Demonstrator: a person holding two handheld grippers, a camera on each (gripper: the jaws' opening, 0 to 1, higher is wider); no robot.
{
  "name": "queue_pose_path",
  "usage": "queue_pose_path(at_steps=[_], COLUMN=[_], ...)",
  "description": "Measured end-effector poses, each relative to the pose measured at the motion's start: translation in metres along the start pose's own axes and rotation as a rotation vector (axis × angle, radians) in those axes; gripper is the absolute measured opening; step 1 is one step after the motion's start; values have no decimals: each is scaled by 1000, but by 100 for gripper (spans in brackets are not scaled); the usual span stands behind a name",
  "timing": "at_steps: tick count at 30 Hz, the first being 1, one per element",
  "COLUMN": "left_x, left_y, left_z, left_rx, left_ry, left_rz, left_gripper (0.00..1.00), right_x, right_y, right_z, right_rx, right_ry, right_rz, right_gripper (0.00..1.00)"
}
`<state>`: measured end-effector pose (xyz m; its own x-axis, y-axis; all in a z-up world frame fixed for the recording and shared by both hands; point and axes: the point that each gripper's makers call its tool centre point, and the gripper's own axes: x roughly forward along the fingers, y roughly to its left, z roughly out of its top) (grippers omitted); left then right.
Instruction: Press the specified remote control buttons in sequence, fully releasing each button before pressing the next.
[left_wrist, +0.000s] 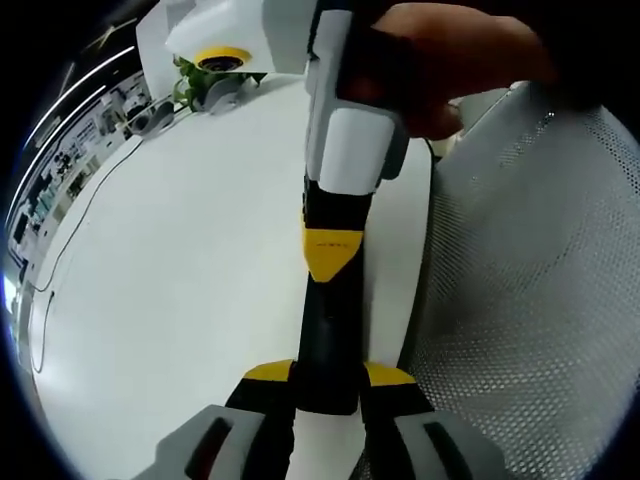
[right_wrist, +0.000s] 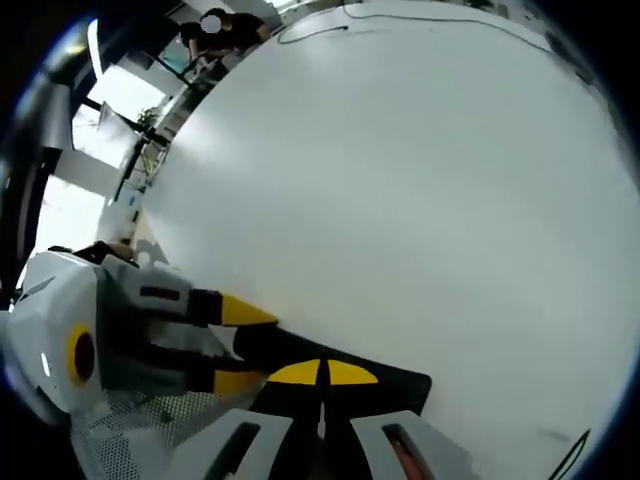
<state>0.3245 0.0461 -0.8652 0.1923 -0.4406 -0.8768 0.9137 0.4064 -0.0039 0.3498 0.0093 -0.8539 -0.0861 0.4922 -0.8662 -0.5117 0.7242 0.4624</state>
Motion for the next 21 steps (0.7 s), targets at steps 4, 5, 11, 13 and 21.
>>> queue_pose_path(at_steps=[4, 5, 11, 13, 21], left_x=[0, 0, -1, -1, -1], left_y=[0, 0, 0, 0, 0], left_z=[0, 0, 0, 0, 0], left_rx=[0, 0, -1, -1, 4], left_ry=[-2, -2, -2, -3, -4], left_rz=[0, 1, 1, 1, 0], left_gripper=[25, 25, 25, 25, 25], right_x=[0, 1, 2, 2, 2], right_y=[2, 3, 5, 5, 7], right_z=[-2, -2, -3, -3, -5], right_rx=[6, 5, -26, -37, -122], right_ry=[9, 11, 18, 17, 27], right_rz=[10, 14, 3, -3, -41], right_gripper=[0, 0, 0, 0, 0])
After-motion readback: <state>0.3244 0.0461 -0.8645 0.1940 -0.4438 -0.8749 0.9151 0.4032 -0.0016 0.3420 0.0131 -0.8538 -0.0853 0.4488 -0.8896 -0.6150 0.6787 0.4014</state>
